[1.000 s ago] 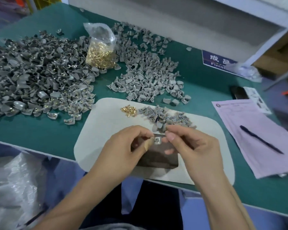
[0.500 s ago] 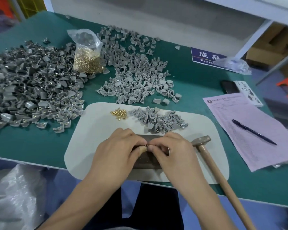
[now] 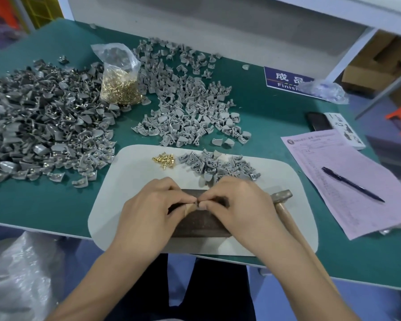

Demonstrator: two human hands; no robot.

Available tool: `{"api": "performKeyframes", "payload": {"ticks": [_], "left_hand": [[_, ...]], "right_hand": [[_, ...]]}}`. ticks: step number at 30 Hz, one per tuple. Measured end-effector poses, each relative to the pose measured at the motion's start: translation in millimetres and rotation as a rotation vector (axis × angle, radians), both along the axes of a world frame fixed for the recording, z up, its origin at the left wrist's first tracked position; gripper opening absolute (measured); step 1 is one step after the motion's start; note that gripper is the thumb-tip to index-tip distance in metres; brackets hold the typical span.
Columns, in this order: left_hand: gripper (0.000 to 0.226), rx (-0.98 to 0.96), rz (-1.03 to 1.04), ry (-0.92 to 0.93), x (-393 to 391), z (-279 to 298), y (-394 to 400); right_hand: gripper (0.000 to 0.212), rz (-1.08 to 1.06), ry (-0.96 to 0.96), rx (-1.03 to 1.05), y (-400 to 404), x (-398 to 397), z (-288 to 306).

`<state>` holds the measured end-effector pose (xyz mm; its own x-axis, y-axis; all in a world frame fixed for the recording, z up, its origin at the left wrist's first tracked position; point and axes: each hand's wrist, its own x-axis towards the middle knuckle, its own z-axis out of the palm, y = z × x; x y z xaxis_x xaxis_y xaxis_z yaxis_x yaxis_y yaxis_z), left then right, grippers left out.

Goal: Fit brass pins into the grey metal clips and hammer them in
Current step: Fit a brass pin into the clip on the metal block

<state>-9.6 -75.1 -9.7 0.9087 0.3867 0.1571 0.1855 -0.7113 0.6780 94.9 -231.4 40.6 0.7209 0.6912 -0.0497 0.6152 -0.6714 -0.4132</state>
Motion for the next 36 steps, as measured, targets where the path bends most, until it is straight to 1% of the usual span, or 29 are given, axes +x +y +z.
{"api": "performKeyframes", "payload": {"ticks": [5, 8, 10, 12, 17, 20, 23, 25, 27, 29, 32, 34, 36], "left_hand": [[0.009, 0.014, -0.017, 0.014, -1, 3, -2], [0.009, 0.001, -0.037, 0.016, -1, 4, -1], [0.010, -0.004, -0.041, 0.023, -1, 5, -1], [0.011, -0.004, -0.040, 0.033, 0, 5, -2], [0.012, -0.012, -0.042, 0.033, 2, 7, -3], [0.010, -0.009, -0.060, 0.032, 1, 8, -2], [0.014, -0.018, -0.061, 0.021, 2, 8, -1], [0.016, -0.017, -0.054, 0.019, 2, 7, -1], [0.017, -0.014, -0.044, 0.023, 1, 6, -1], [0.016, -0.010, -0.035, 0.023, 2, 6, -2], [0.012, 0.005, -0.012, 0.020, 1, 6, -3], [0.009, 0.017, -0.012, 0.026, 1, 7, -4], [0.007, 0.021, -0.008, 0.034, -1, 7, -2]], "right_hand": [[0.009, -0.073, 0.029, 0.148, -6, -9, -16], [0.006, -0.098, 0.055, 0.180, -6, -8, -15], [0.003, -0.070, 0.021, 0.156, -5, -8, -13], [0.005, -0.017, -0.022, 0.098, -3, -9, -9], [0.014, 0.066, -0.128, -0.124, 10, -7, 8], [0.017, 0.069, -0.142, -0.155, 17, -8, 12], [0.015, 0.076, -0.154, -0.165, 20, -12, 9], [0.015, 0.095, -0.147, -0.123, 18, -13, 4], [0.012, 0.103, -0.109, -0.030, 12, -11, -2], [0.009, 0.056, -0.045, 0.091, 7, -9, -8], [0.015, -0.026, 0.034, 0.235, 0, -9, -16], [0.016, -0.062, 0.066, 0.302, -3, -10, -19], [0.015, -0.064, 0.079, 0.323, -2, -10, -21]]}}
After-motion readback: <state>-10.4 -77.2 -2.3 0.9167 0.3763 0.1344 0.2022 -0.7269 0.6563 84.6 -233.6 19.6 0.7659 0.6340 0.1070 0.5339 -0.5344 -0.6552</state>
